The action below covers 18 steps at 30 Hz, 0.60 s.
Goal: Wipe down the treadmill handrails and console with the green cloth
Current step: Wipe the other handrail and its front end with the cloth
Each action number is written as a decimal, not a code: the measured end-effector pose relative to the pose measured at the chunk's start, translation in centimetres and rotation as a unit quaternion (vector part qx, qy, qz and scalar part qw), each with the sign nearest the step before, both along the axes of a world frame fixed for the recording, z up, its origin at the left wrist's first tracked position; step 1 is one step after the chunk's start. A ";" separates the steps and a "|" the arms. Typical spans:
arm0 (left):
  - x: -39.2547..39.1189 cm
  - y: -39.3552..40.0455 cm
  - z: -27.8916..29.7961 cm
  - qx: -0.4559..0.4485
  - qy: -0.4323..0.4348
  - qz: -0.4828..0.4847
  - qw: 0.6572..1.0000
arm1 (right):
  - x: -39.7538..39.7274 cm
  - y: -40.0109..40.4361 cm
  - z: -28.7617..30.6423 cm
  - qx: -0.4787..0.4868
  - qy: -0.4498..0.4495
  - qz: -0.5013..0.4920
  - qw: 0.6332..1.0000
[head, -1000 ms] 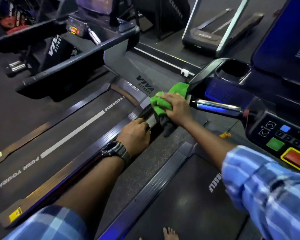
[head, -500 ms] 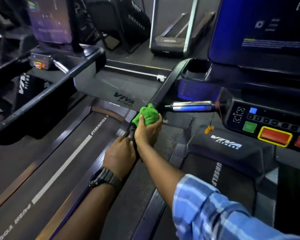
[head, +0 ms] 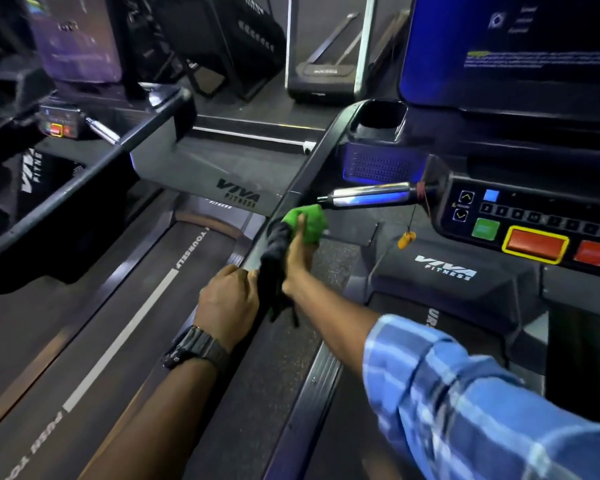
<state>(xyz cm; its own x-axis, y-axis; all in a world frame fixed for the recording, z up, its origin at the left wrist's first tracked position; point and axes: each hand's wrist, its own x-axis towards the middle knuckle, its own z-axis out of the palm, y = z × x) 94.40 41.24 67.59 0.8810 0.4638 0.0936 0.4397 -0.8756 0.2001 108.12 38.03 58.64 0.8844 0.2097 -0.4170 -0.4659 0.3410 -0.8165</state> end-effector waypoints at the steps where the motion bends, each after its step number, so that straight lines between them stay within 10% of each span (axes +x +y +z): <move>1: 0.0 0.0 0.0 0.004 0.002 -0.005 1.000 | 1.4 0.1 0.4 0.008 0.030 -0.006 1.000; 5: -0.1 0.1 0.2 -0.010 0.002 -0.007 1.000 | 0.0 1.6 -0.8 -0.060 0.049 -0.113 0.991; 11: -0.5 0.5 0.1 -0.013 -0.004 -0.007 1.000 | -5.8 -0.7 -5.7 0.046 0.021 0.059 0.997; 15: -0.6 0.7 0.2 -0.007 -0.007 -0.019 1.000 | 3.2 0.1 -0.2 -0.118 -0.050 -0.167 0.978; 18: -1.0 0.5 0.1 -0.017 -0.012 -0.023 1.000 | -0.5 0.5 1.2 -0.180 -0.203 -0.077 0.959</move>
